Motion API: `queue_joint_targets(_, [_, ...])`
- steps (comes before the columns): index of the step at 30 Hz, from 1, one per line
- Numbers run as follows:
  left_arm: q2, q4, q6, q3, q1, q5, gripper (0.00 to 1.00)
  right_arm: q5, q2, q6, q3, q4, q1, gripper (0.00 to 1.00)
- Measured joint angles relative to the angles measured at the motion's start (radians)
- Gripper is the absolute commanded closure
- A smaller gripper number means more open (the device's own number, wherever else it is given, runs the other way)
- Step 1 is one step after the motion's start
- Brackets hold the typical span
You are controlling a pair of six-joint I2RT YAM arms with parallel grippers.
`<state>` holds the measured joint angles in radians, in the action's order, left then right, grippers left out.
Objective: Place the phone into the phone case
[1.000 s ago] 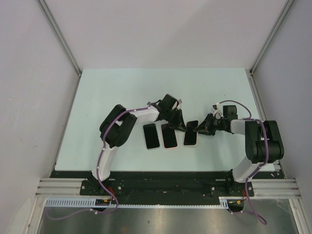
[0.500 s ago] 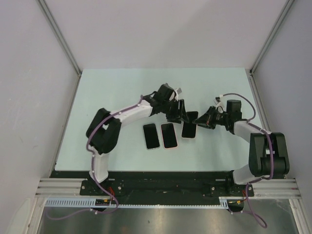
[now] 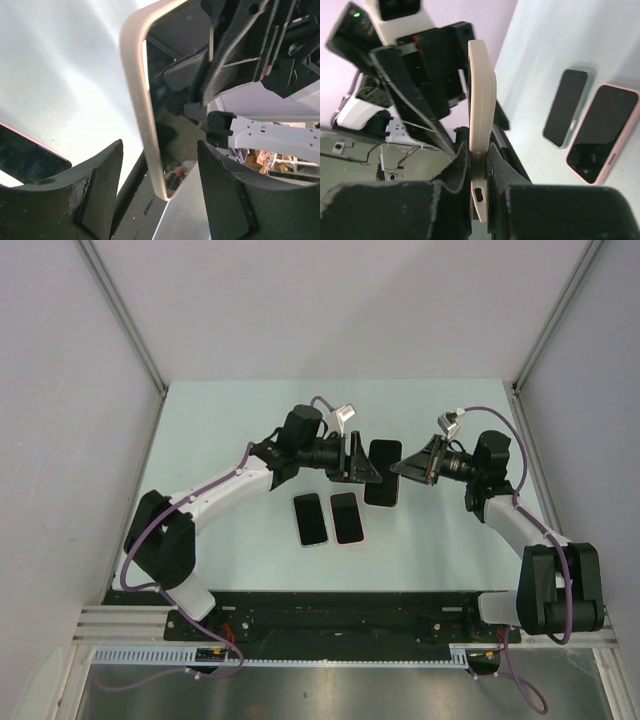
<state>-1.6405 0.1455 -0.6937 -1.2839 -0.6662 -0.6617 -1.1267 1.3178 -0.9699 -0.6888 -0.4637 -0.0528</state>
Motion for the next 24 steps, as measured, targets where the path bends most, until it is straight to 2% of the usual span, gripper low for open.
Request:
queue_joint_targets(4, [0.000,-0.035,-0.028,0.033,-0.001,-0.050,0.41,-0.027,-0.020,-0.063,0.000,-0.074,-0.020,0.95])
queue_joint_targets(7, [0.003,-0.117,-0.074,0.060,-0.001,-0.101,0.52,-0.034,-0.026,-0.092,0.000,-0.101,-0.025,0.86])
queue_joint_targets(8, [0.005,-0.167,-0.097,0.079,-0.001,-0.119,0.62,-0.035,-0.027,-0.101,0.000,-0.105,-0.026,0.83])
queue_joint_targets(9, [0.007,-0.198,-0.118,0.094,-0.001,-0.133,0.68,-0.037,-0.028,-0.107,0.000,-0.109,-0.027,0.75])
queue_joint_targets(11, [0.012,-0.278,-0.173,0.129,-0.001,-0.164,0.82,-0.038,-0.029,-0.111,0.000,-0.109,-0.031,0.64])
queue_joint_targets(13, [0.013,-0.335,-0.214,0.152,0.000,-0.198,0.92,-0.037,-0.030,-0.112,0.000,-0.111,-0.036,0.52])
queue_joint_targets(15, [0.013,-0.373,-0.245,0.161,0.002,-0.206,0.95,-0.040,-0.037,-0.101,0.000,-0.091,-0.045,0.42])
queue_joint_targets(18, [0.014,-0.404,-0.268,0.182,0.007,-0.204,0.98,-0.037,-0.074,-0.055,-0.001,-0.023,-0.062,0.37])
queue_joint_targets(24, [0.025,-0.492,-0.340,0.251,0.035,-0.208,1.00,0.011,-0.137,0.050,0.015,0.108,-0.097,0.36])
